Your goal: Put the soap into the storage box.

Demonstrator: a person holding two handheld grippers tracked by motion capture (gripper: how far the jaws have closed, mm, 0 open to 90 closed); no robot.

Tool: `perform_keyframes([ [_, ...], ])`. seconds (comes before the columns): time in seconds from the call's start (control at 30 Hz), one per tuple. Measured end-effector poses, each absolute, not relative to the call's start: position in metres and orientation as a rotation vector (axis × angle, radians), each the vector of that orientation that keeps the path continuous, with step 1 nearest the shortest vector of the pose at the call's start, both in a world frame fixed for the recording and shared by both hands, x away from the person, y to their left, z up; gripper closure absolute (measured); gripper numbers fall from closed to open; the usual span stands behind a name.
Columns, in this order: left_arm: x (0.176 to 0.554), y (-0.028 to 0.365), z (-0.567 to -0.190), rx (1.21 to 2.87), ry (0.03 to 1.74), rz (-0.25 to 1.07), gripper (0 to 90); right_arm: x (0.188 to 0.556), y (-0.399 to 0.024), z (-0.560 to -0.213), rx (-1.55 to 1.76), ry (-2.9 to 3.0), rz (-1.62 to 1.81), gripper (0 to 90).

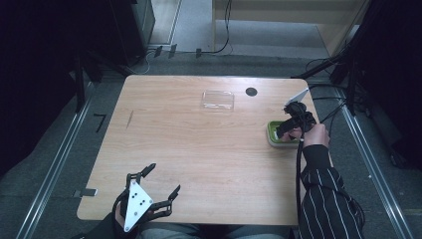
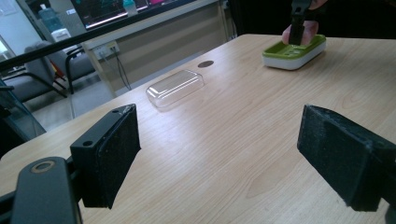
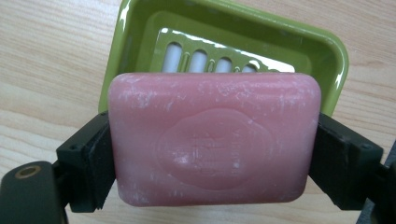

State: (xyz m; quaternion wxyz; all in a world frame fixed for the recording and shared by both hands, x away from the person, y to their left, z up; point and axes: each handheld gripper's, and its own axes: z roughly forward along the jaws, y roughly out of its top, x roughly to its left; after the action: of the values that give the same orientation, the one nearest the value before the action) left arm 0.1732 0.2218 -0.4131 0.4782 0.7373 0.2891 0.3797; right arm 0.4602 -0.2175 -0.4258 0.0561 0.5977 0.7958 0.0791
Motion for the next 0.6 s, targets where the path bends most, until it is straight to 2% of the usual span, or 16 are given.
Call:
perform_keyframes([
  [0.6, 0.1733, 0.2219, -0.4131, 1.799, 0.706, 0.927, 13.6, 0.4693, -0.2181, -0.4321, 1.862, 2.37, 0.234, 13.6],
])
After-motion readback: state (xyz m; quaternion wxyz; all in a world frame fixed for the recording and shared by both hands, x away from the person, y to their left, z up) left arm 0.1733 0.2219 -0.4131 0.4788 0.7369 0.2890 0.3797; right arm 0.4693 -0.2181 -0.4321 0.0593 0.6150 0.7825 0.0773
